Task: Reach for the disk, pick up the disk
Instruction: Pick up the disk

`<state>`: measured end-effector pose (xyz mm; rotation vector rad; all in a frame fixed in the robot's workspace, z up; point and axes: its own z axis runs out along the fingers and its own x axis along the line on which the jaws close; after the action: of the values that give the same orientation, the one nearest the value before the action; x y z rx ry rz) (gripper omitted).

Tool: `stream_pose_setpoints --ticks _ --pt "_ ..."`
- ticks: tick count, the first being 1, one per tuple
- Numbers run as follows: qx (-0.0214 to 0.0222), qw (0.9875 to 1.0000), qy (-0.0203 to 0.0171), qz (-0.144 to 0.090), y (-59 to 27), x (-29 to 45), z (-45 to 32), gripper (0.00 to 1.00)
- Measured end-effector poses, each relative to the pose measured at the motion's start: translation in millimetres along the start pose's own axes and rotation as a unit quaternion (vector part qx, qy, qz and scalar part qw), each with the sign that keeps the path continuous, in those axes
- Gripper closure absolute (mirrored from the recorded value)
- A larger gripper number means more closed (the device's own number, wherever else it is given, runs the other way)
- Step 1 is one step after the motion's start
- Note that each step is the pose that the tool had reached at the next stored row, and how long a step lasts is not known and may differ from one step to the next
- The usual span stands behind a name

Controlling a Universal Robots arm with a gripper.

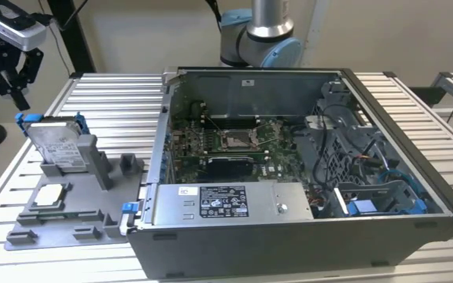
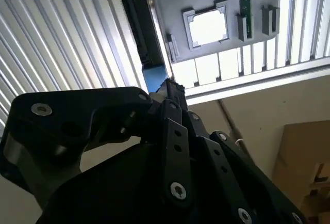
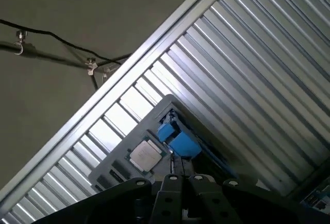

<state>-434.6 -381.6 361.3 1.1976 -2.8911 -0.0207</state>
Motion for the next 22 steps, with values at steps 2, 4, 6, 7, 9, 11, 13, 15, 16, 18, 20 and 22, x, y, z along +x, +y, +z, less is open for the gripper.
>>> stream_pose_setpoints --ticks 2,4,6,7,9,11,13,15,16,18,20,22 --pt "0.0006 0.9999 0.0007 -0.016 0.1 0.0 0.0 1.0" --pt "0.0008 0.9994 0.0012 -0.034 0.1 0.0 -0.1 1.0" --pt "0.001 0.9987 0.0015 -0.052 0.1 0.1 0.0 1.0" --pt "0.0012 0.9981 0.0018 -0.061 0.2 0.1 0.0 1.0" --pt "0.0015 0.9968 0.0023 -0.079 0.2 0.1 0.0 1.0" --pt "0.0018 0.9954 0.0028 -0.096 0.3 0.2 0.0 1.0" --pt "0.002 0.9935 0.0032 -0.114 0.4 0.3 0.0 1.0" --pt "0.0023 0.9913 0.0036 -0.131 0.5 0.4 0.0 1.0" --pt "0.0024 0.9903 0.0038 -0.139 0.5 0.5 0.0 1.0" --pt "0.0027 0.9876 0.0042 -0.157 0.6 0.5 0.0 1.0" --pt "0.0034 0.985 0.005 -0.172 1.0 0.3 0.3 1.0" --pt "0.004 0.9825 0.006 -0.186 1.0 0.2 0.1 1.0"
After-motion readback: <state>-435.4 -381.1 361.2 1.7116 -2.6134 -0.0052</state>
